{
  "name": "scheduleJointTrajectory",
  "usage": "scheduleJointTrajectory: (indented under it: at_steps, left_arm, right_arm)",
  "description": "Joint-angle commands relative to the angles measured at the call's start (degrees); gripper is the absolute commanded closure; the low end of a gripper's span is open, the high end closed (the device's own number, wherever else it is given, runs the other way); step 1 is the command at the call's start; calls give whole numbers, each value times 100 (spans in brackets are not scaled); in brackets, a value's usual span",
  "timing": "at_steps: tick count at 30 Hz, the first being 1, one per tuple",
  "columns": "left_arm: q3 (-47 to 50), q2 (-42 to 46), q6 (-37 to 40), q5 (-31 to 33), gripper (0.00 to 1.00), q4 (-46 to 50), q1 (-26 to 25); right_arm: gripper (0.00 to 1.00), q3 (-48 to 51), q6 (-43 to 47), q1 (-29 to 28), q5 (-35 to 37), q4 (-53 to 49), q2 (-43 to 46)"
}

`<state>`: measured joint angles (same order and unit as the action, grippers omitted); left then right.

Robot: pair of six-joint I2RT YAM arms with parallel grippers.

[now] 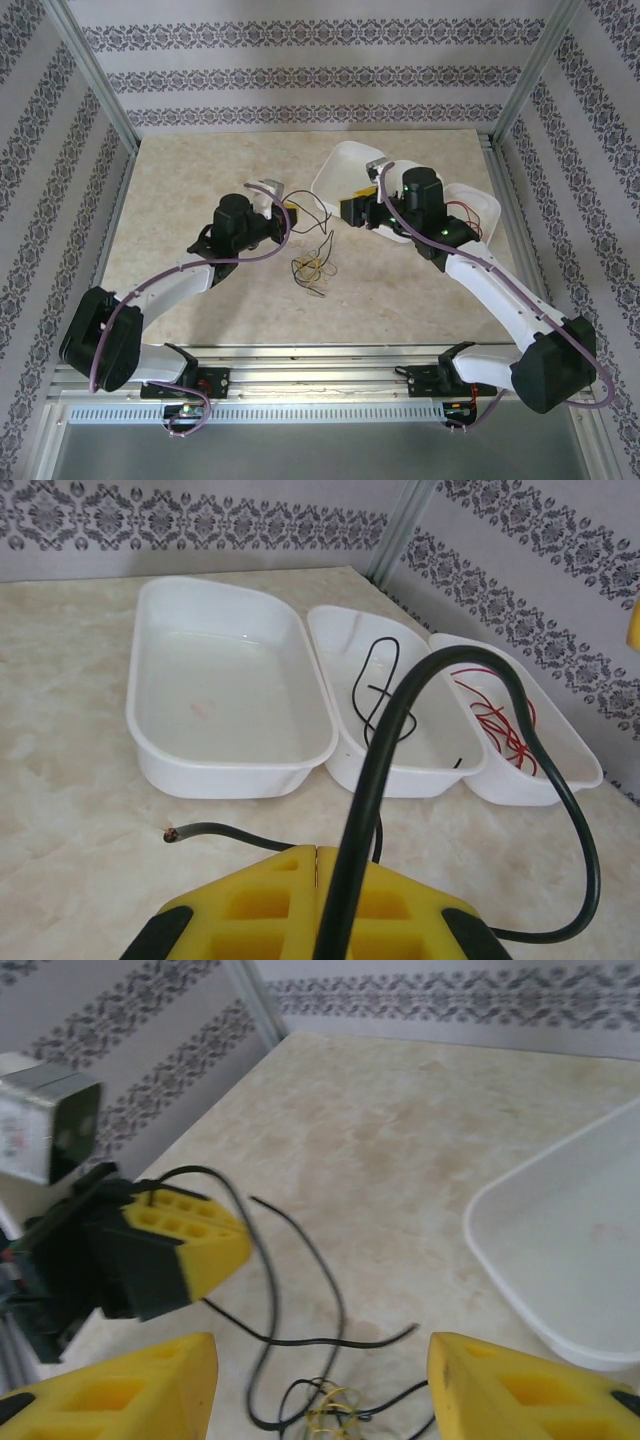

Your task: Untangle the cables

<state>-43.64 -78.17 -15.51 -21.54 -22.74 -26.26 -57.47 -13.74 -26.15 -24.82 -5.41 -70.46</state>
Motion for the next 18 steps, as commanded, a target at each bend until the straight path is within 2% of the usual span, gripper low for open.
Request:
scheduleJointTrajectory:
  at_steps: [1, 6, 13, 18]
  left_arm:
    - [-197, -107, -110, -324, 100, -267, -87]
    - [-268, -160, -74, -548, 100, -358, -160]
    - [-267, -69, 17, -547, 100, -269, -169]
    - [-239, -79, 13, -493, 100, -266, -169]
  right_arm:
    - [42, -277, -85, -202, -303, -39, -211]
    - [44, -437, -147, -292, -548, -4, -607]
    - [48, -520, -180, -327, -410, 46, -949]
    - [66, -589, -258, -338, -550, 128, -1102]
